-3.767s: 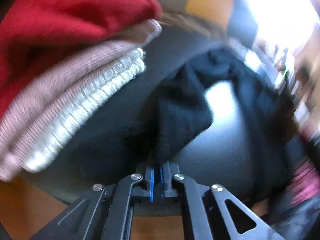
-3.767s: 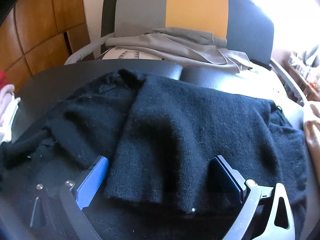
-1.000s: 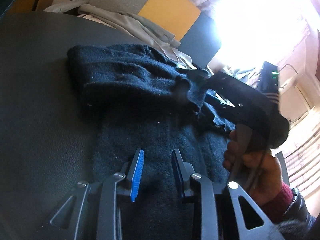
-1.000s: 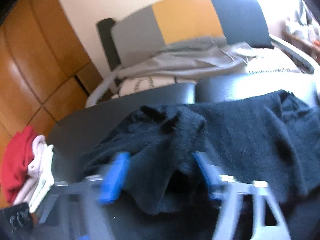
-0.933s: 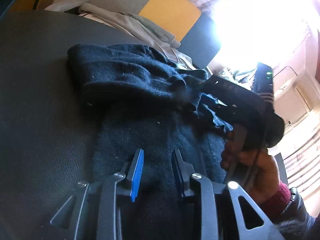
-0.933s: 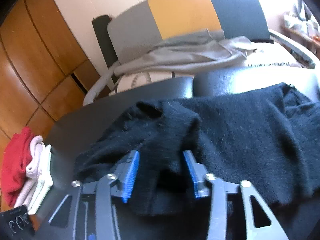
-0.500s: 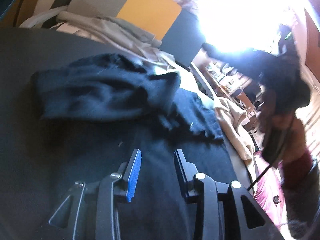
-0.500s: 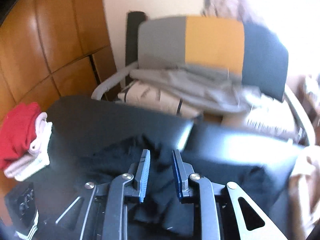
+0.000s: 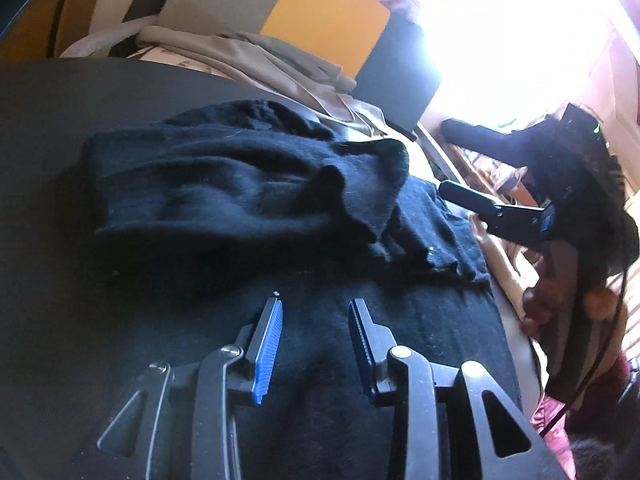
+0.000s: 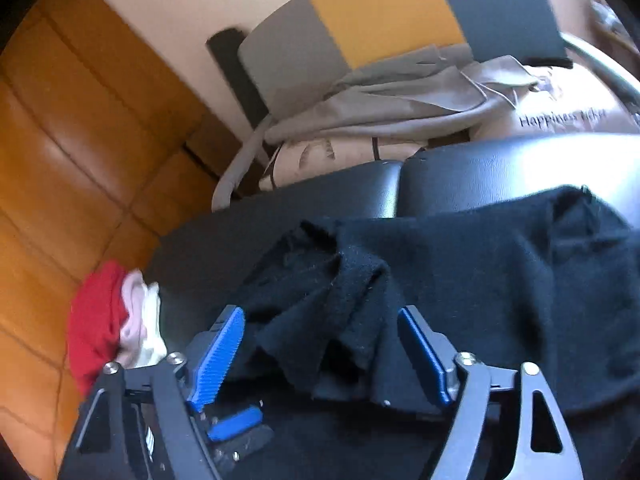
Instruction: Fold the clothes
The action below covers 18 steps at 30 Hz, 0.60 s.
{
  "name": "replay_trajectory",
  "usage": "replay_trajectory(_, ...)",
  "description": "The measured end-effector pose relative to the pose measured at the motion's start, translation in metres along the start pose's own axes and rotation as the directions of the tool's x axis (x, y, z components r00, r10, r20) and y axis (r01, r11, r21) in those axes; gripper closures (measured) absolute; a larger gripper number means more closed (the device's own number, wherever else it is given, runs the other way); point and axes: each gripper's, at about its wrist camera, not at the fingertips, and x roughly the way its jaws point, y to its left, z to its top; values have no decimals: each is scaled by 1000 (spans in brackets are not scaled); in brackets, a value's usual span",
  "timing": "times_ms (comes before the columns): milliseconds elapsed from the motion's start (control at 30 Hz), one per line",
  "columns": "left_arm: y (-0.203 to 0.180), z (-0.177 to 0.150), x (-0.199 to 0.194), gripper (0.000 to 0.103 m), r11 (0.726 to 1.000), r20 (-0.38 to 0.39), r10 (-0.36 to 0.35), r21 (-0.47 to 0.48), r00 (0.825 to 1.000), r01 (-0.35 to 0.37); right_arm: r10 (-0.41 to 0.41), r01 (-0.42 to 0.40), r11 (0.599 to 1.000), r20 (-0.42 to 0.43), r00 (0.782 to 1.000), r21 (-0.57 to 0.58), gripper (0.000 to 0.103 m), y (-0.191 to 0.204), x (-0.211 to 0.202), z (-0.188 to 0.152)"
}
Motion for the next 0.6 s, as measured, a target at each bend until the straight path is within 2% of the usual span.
replay_trajectory(133, 4, -4, 0, 69, 1000, 24, -20, -11, 1000, 21, -21, 22, 998, 13, 1000, -59, 31, 17, 19, -6)
replay_trajectory(167, 5, -3, 0, 69, 1000, 26, -26, -17, 999, 26, -21, 22, 997, 12, 1000, -72, 34, 20, 24, -7)
replay_trajectory(233, 8, -3, 0, 69, 998, 28, -45, -35, 999, 46, -57, 57, 995, 11, 998, -86, 57, 23, 33, -8)
replay_trajectory(267, 11, -3, 0, 69, 997, 30, -59, -49, 998, 60, -68, 68, 995, 5, 998, -77, 86, 22, 38, -8)
replay_trajectory(300, 12, -3, -1, 69, 996, 32, -68, -57, 997, 70, -67, 66, 997, -18, 998, -49, 96, 18, 46, -9)
replay_trajectory(400, 16, -4, -2, 69, 992, 41, -93, -78, 995, 96, -50, 52, 999, -73, 996, 14, 97, 9, 60, -13)
replay_trajectory(500, 18, -4, -2, 69, 991, 46, -102, -83, 994, 105, -82, 83, 996, -41, 996, 25, 99, 7, 55, -11)
replay_trajectory(600, 19, -4, -2, 69, 990, 48, -109, -90, 993, 113, -89, 89, 996, -5, 996, -30, 99, 18, 35, -1)
